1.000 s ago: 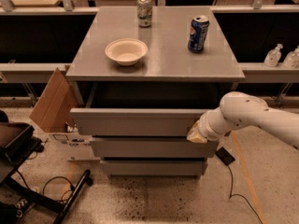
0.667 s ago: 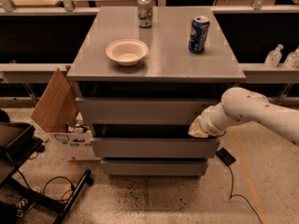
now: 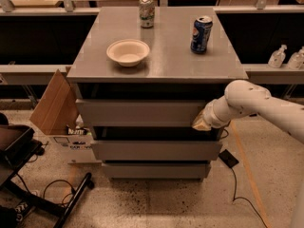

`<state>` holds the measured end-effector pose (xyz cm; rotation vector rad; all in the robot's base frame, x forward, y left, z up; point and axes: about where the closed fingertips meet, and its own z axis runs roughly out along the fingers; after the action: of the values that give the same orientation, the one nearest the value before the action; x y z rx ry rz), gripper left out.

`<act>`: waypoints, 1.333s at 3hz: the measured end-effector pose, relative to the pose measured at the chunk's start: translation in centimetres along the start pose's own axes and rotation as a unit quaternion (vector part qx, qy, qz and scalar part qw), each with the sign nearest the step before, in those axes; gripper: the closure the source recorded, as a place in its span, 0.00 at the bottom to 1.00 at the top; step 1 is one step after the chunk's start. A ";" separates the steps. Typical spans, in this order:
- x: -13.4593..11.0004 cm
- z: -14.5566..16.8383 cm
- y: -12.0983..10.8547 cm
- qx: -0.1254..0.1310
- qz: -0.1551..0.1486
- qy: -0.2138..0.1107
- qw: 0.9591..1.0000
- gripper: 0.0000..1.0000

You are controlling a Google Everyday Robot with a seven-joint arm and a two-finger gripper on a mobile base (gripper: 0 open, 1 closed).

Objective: Close top drawer

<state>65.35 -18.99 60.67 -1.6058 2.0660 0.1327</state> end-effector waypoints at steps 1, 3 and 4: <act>0.6 -0.8 -0.9 0.005 0.005 0.007 1.000 1.00; 0.5 -2.2 1.9 -0.001 -0.015 0.019 1.000 1.00; -0.9 -6.9 7.5 -0.008 -0.077 0.057 0.995 1.00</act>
Offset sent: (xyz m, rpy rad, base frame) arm -0.0068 -0.0474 0.0345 -0.0652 -0.0096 -0.0492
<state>56.21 -18.64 65.25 -1.8138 2.0185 0.0018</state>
